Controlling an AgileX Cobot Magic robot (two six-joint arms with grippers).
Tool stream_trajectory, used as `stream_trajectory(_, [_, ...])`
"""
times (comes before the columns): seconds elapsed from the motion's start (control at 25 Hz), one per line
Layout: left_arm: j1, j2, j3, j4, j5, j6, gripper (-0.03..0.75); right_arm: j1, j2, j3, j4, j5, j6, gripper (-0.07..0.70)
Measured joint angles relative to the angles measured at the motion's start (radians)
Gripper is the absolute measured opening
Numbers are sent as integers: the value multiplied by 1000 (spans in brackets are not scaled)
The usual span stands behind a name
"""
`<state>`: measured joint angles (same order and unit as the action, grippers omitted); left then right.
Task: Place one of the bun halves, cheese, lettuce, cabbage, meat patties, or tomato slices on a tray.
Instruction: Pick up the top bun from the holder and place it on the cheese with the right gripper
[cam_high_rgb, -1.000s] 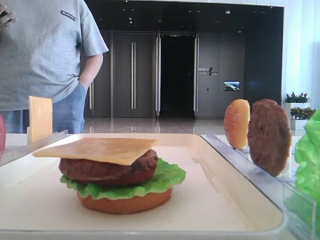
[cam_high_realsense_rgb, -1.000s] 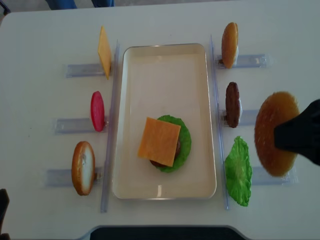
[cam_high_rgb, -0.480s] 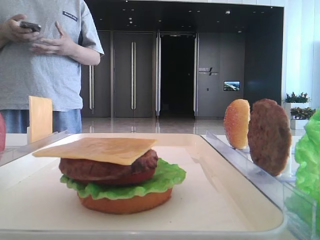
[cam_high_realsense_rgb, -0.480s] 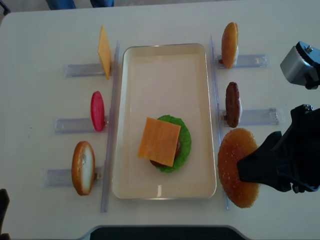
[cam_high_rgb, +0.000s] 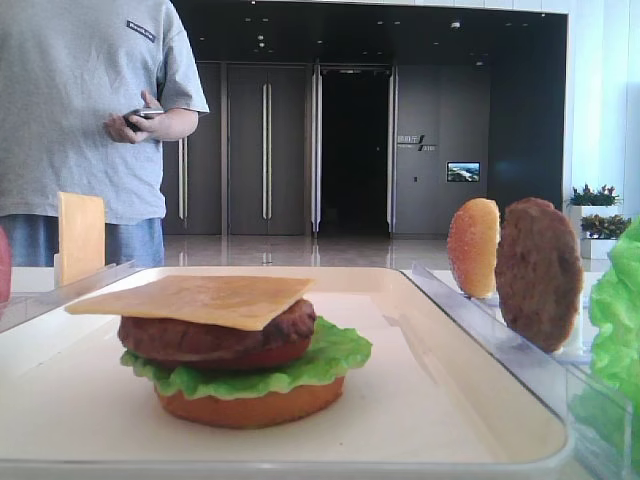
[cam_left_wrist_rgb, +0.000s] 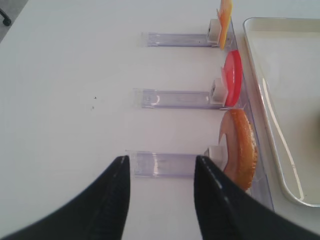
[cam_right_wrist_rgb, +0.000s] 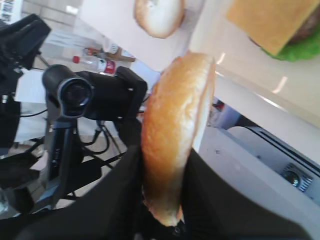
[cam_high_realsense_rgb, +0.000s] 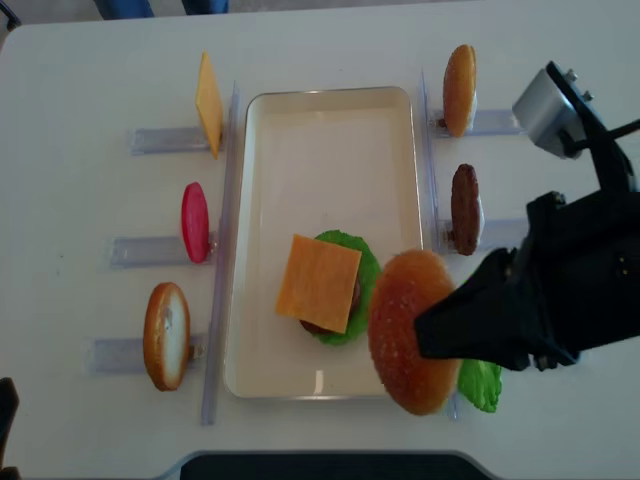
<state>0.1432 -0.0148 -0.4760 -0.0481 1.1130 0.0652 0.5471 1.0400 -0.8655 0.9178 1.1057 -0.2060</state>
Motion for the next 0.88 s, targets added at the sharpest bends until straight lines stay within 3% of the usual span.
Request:
stream_trajectory(0.2, [0, 0, 1, 0, 0, 0, 327, 0, 150, 0, 245, -29, -236, 200])
stream_trajectory(0.36, [0, 0, 1, 0, 0, 0, 327, 0, 290, 0, 394, 5, -406, 200])
stream_trajectory(0.88, [0, 0, 1, 0, 0, 0, 327, -11, 609, 0, 604, 25, -728, 200])
